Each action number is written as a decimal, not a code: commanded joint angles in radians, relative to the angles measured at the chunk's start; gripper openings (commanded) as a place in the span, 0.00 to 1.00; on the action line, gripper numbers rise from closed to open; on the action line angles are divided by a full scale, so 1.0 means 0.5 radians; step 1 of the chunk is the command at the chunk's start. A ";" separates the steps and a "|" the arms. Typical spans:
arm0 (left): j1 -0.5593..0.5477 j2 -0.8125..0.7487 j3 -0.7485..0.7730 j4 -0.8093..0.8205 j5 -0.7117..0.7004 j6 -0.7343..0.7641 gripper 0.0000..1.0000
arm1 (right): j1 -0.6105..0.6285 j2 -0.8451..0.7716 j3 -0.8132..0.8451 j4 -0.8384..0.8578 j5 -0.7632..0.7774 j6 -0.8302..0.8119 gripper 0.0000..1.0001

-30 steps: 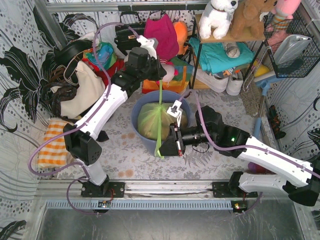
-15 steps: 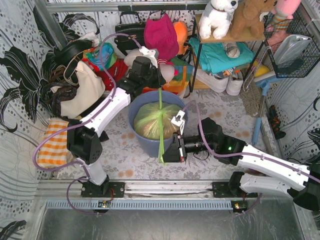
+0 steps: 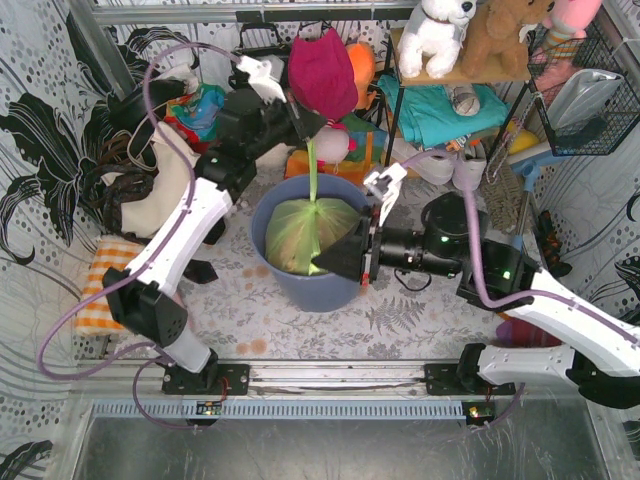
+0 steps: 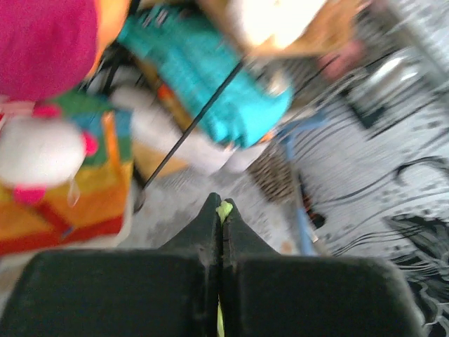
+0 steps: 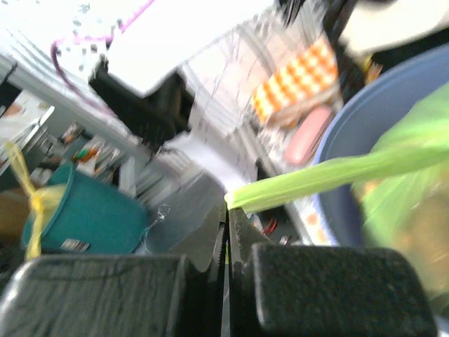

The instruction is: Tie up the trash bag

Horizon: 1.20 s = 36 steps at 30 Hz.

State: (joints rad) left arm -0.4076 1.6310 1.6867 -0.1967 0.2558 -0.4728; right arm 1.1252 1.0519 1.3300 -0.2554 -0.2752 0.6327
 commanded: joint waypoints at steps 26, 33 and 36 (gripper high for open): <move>-0.202 -0.114 -0.047 0.549 0.325 -0.279 0.00 | -0.230 0.113 0.340 -0.175 1.140 -0.344 0.19; -0.174 0.034 0.116 0.345 0.117 -0.125 0.00 | -0.259 0.014 0.285 -0.779 1.393 -0.172 0.44; -0.148 0.052 0.152 0.332 0.069 -0.115 0.00 | -0.274 -0.059 0.229 -0.951 1.459 -0.082 0.48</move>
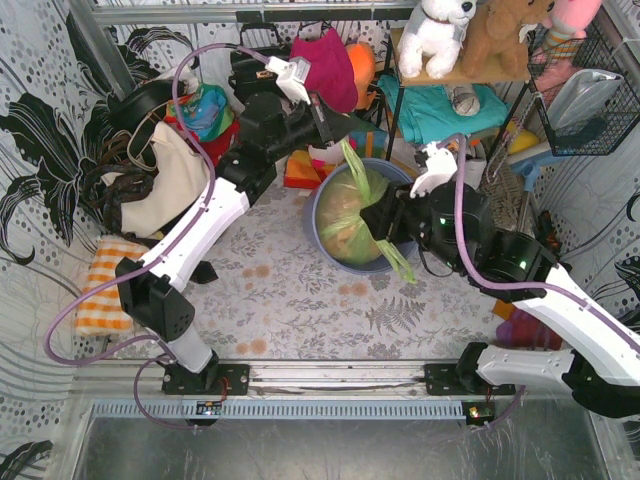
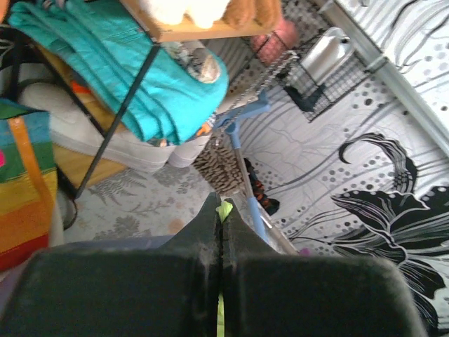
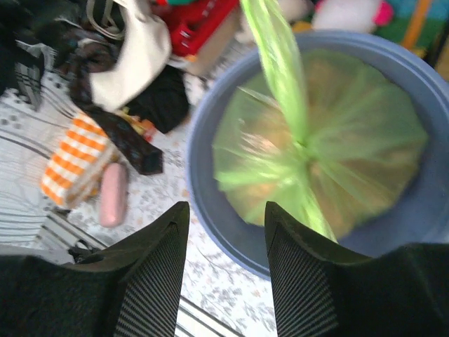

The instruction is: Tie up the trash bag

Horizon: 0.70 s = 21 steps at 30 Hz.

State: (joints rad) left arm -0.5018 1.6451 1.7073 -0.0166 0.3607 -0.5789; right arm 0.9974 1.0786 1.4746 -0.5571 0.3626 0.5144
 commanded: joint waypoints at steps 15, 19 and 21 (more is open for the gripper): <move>0.103 0.080 0.199 -0.088 -0.199 0.096 0.00 | -0.142 -0.348 -0.655 -0.546 -0.023 0.453 0.60; 0.114 0.082 0.206 -0.097 -0.192 0.097 0.00 | -0.263 -0.337 -0.775 -0.348 -0.145 0.358 0.60; 0.120 0.081 0.204 -0.099 -0.186 0.098 0.00 | -0.342 -0.323 -0.823 -0.258 -0.224 0.325 0.58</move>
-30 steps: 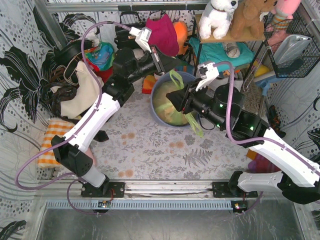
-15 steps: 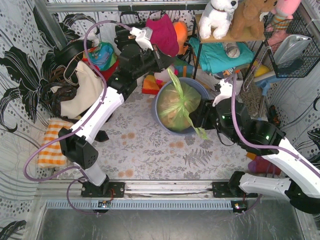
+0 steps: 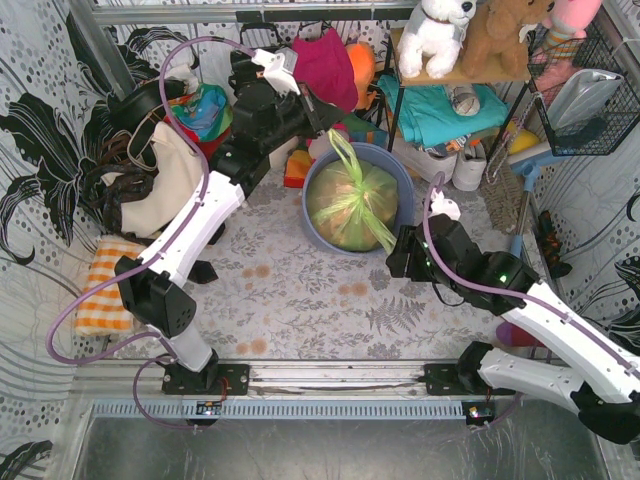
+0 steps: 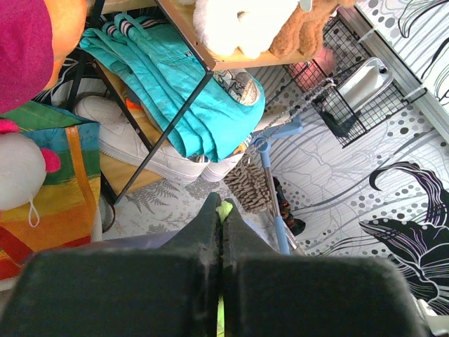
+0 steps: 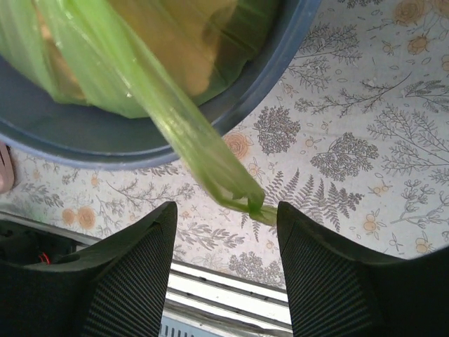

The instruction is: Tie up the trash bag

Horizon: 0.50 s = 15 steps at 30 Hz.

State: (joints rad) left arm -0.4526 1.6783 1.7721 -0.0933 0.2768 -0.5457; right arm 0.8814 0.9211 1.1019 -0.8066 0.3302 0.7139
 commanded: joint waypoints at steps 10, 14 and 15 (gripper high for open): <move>0.046 0.000 0.061 0.039 -0.002 0.042 0.00 | -0.281 0.078 -0.119 0.515 -0.405 -0.272 0.35; 0.049 -0.022 0.061 0.046 0.034 0.030 0.00 | -0.281 0.051 -0.057 0.501 -0.492 -0.316 0.00; 0.051 -0.036 0.062 0.052 0.052 0.024 0.00 | -0.281 0.027 -0.034 0.505 -0.523 -0.315 0.00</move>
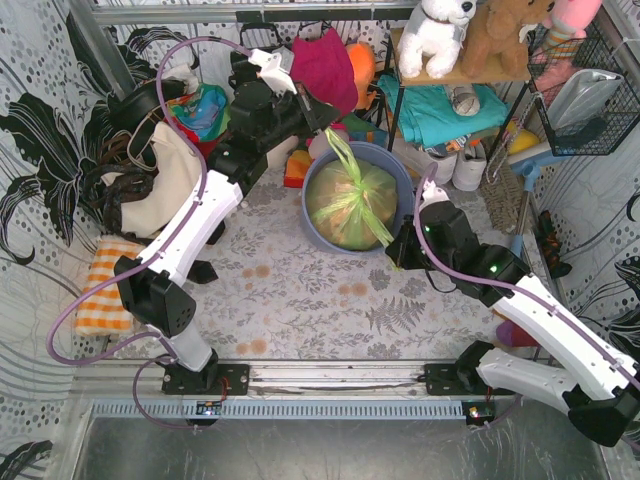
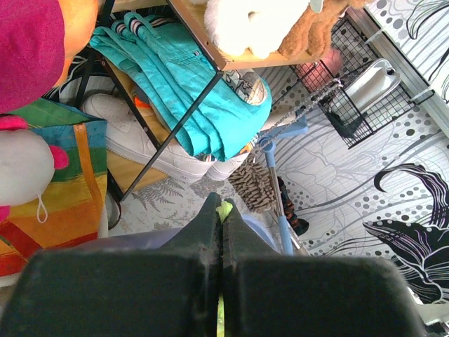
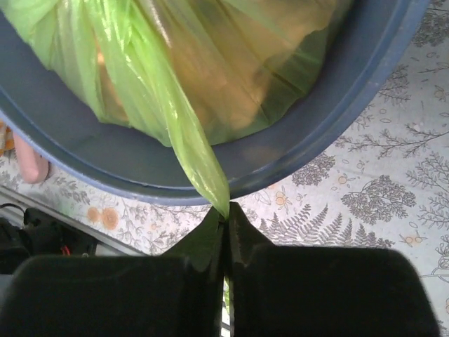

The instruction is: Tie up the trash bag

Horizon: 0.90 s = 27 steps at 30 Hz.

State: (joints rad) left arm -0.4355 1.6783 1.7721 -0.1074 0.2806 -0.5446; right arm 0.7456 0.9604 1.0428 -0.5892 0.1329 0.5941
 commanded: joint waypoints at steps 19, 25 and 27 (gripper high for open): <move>0.016 -0.203 0.237 0.070 0.198 0.025 0.00 | -0.009 0.066 0.706 0.941 -0.873 -0.003 0.00; 0.016 -0.211 0.012 0.092 0.180 0.007 0.00 | -0.009 -0.029 0.534 0.841 -0.883 0.033 0.00; 0.015 -0.273 -0.147 0.169 0.169 -0.017 0.00 | -0.009 -0.093 0.432 0.817 -0.934 0.065 0.00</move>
State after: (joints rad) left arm -0.4362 1.5856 1.7962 -0.1261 0.3916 -0.5484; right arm 0.7437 0.9756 1.3247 -0.1947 -0.2764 0.5907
